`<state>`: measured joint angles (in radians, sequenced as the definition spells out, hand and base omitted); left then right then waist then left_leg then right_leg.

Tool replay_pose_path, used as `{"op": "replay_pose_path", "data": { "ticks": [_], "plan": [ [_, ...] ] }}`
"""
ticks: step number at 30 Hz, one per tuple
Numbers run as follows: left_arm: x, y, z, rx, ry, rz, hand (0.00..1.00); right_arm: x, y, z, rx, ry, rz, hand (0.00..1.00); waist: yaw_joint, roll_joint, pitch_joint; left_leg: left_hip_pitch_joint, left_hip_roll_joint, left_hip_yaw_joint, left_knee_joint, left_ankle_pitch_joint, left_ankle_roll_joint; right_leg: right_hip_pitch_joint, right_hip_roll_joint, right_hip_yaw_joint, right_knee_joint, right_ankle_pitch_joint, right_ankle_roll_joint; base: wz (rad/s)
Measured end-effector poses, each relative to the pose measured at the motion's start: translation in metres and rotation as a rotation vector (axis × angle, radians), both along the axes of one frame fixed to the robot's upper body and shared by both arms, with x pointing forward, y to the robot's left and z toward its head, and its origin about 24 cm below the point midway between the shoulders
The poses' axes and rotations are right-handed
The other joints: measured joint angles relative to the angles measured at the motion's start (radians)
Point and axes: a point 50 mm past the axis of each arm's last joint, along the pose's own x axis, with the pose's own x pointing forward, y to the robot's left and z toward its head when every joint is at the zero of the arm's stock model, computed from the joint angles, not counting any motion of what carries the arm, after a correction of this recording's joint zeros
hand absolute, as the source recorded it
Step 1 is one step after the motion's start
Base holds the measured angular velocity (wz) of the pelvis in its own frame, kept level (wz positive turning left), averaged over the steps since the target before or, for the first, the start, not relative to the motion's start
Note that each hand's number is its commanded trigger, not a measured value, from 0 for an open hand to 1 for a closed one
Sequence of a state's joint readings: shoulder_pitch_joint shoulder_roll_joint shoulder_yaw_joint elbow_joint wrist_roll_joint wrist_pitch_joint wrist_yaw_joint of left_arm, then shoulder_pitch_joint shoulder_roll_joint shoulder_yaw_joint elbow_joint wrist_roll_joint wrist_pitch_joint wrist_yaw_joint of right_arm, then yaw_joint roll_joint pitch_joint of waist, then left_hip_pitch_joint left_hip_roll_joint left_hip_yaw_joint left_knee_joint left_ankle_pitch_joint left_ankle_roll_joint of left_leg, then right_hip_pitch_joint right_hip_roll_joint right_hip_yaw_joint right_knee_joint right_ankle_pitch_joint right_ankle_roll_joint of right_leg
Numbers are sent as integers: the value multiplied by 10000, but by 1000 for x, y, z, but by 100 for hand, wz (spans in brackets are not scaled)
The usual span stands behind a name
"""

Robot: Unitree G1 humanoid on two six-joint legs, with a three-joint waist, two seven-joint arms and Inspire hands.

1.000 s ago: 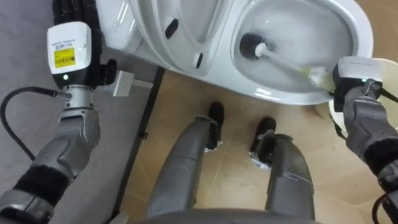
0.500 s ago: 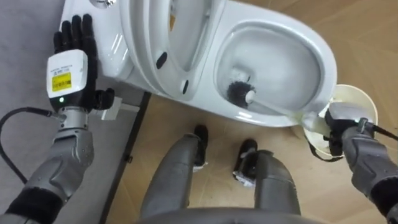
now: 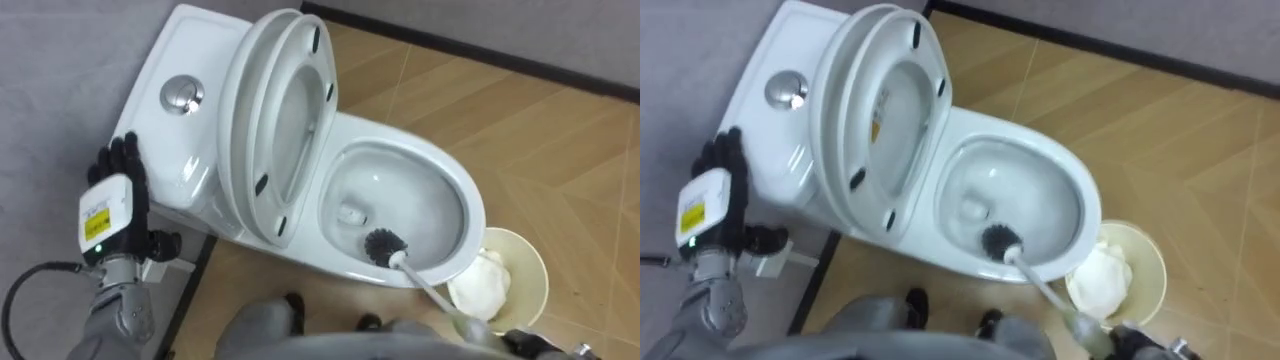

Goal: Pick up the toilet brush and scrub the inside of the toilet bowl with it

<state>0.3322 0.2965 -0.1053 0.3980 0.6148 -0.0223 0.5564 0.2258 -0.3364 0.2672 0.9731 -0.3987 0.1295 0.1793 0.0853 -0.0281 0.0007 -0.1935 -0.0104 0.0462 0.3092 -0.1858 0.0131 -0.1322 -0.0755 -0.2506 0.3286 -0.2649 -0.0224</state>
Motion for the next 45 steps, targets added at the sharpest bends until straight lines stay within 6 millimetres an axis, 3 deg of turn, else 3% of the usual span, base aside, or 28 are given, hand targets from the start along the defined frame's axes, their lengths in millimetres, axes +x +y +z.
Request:
{"op": "replay_pose_path", "data": {
  "ticks": [5,10,15,17,18,21,26,30,32,37,40,45],
  "plan": [
    [-7,-10,3,-1182,-523,508,0,-15,15,-7,862,710,-530,100,-5,-320,19,824,-191,-432,-54,-2,1,1215,-96,-211,-634,-66,97,14],
    [-7,-10,4,-2497,-1057,1286,0,-22,19,-9,1330,1070,-1167,100,212,-386,26,1360,-209,-612,-115,-36,-41,1959,-60,-360,-1042,-37,144,10],
    [-23,0,-2,-4775,-1575,3826,0,-31,28,-14,1545,1266,-2063,100,258,-359,50,1773,-183,-632,-361,-75,-101,2355,57,-437,-1138,-30,129,3],
    [-39,5,-11,-5427,-1494,4928,0,-38,29,-15,1512,1315,-2720,100,283,-412,96,1995,-193,-763,-430,-87,-119,2612,48,-480,-1254,-29,127,0],
    [-43,6,-13,-5572,-1438,5210,0,-39,29,-15,1471,1300,-2851,100,294,-342,103,2020,-193,-761,-440,-91,-126,2636,60,-474,-1262,-30,126,0],
    [-69,12,-29,-6169,-990,6976,0,-46,29,-16,1272,897,-4378,100,301,-301,54,2073,-172,-706,-489,-105,-140,2651,88,-326,-1405,-38,104,-10],
    [-143,25,-59,-6243,296,11329,0,-63,24,-15,198,254,-6688,100,266,-301,33,2776,-134,-465,-1068,-117,-140,2940,114,46,-1415,-55,133,-16],
    [-171,25,-65,-6519,517,13460,0,-68,27,-16,-259,160,-7003,100,143,-272,22,2829,-29,-447,-1083,-306,-137,2923,200,154,-1411,-25,161,-12],
    [-187,22,-68,-6529,1182,14010,0,-69,30,-17,-312,58,-7212,100,-75,-181,32,2992,-19,-218,-1154,-318,-119,2979,257,354,-1415,8,175,-23],
    [-190,16,-76,-7139,2102,14073,0,-68,29,-16,-888,-461,-6811,100,-590,72,15,3247,37,213,-1439,-322,-104,2893,299,861,-1393,34,187,-29],
    [-175,15,-80,-7264,2590,13158,0,-67,29,-15,-1190,-660,-6340,100,-816,98,-10,3346,33,386,-1474,-355,-82,2886,319,1097,-1386,41,199,-23],
    [-142,14,-84,-6816,3604,10982,0,-62,34,-16,-1617,-920,-5473,100,-894,103,-57,3496,59,924,-1564,-356,-80,2797,336,1525,-1276,47,209,-27]
  ]
}}
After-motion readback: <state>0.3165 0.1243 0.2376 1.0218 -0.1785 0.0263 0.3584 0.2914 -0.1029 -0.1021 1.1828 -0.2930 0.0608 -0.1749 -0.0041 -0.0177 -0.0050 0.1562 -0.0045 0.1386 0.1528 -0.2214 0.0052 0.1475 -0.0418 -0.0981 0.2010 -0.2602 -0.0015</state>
